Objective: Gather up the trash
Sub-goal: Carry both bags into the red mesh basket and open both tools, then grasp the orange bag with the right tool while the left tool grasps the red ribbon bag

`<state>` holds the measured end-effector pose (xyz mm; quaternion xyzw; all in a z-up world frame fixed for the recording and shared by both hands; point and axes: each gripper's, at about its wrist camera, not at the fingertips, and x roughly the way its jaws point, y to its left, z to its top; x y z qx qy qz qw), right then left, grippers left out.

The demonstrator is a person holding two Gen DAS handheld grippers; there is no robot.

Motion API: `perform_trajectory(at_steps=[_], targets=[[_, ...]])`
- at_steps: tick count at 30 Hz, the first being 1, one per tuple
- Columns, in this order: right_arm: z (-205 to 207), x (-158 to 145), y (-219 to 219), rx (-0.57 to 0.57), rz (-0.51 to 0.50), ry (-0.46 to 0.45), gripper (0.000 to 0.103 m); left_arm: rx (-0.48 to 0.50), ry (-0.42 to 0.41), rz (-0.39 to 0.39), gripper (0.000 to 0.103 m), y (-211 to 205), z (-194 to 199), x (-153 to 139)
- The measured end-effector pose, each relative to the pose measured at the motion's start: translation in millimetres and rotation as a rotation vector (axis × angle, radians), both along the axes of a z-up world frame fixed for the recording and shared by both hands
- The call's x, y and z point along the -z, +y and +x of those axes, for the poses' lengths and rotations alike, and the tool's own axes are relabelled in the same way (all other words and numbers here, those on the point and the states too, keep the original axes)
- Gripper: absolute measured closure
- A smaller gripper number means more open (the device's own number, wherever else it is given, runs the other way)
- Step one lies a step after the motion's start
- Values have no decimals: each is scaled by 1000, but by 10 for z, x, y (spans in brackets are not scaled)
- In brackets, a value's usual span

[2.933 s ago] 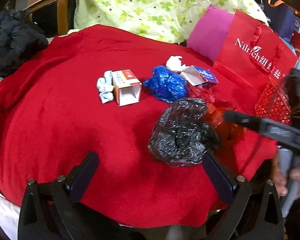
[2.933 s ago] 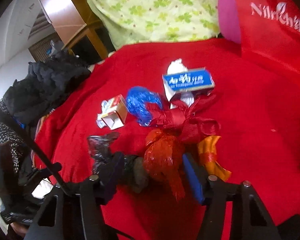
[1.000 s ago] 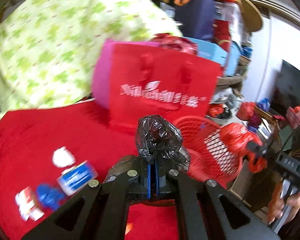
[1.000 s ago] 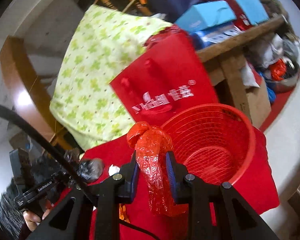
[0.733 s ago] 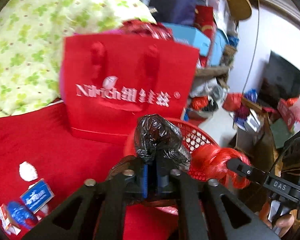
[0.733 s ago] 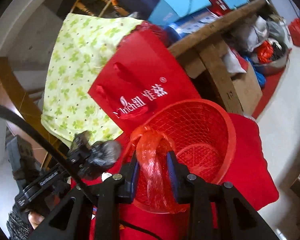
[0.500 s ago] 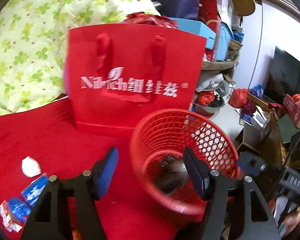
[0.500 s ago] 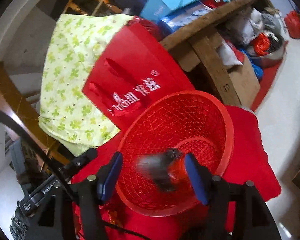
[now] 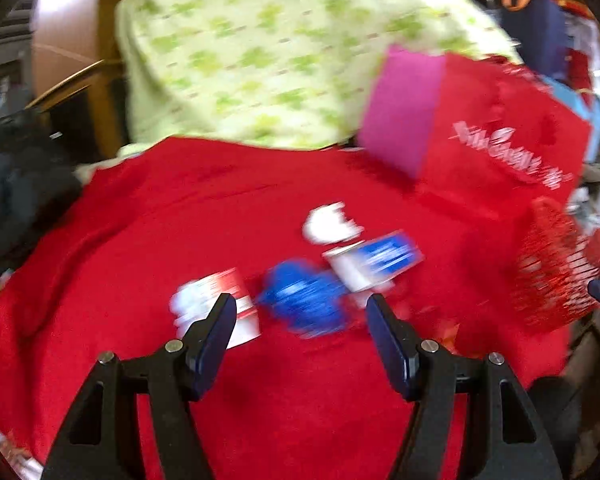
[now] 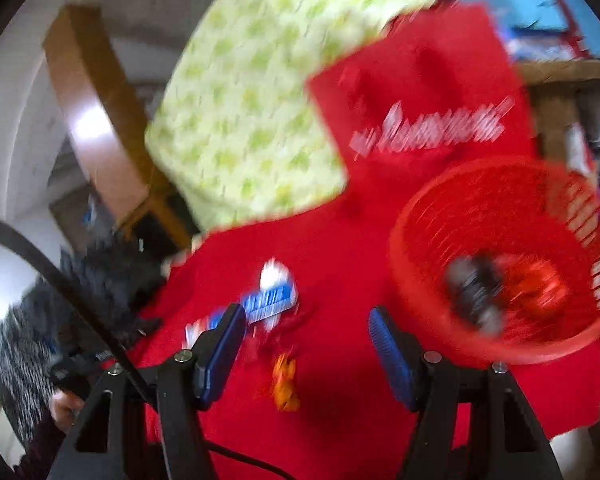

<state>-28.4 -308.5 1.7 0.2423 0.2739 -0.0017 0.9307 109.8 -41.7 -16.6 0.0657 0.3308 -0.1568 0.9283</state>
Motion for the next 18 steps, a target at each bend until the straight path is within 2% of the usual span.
perform_trajectory(at_steps=[4, 8, 9, 10, 12, 14, 15, 18], targets=[[560, 513, 333, -88, 44, 174, 35, -20, 40, -2, 35, 258, -51, 205], [919, 855, 561, -126, 9, 266, 38, -8, 84, -32, 35, 287, -86, 351], [1005, 937, 610, -131, 2, 287, 44, 0, 101, -48, 35, 294, -86, 385], [1041, 1014, 621, -131, 2, 307, 53, 6, 107, -52, 35, 267, -99, 392], [1087, 1135, 650, -131, 13, 345, 64, 26, 115, -59, 35, 223, -103, 396], [1065, 1236, 655, -125, 20, 361, 67, 51, 121, -68, 35, 147, -91, 403], [1033, 1253, 646, -122, 17, 360, 74, 61, 125, -72, 35, 92, -70, 409], [850, 1208, 545, -102, 26, 332, 74, 101, 145, -90, 35, -81, 25, 438]])
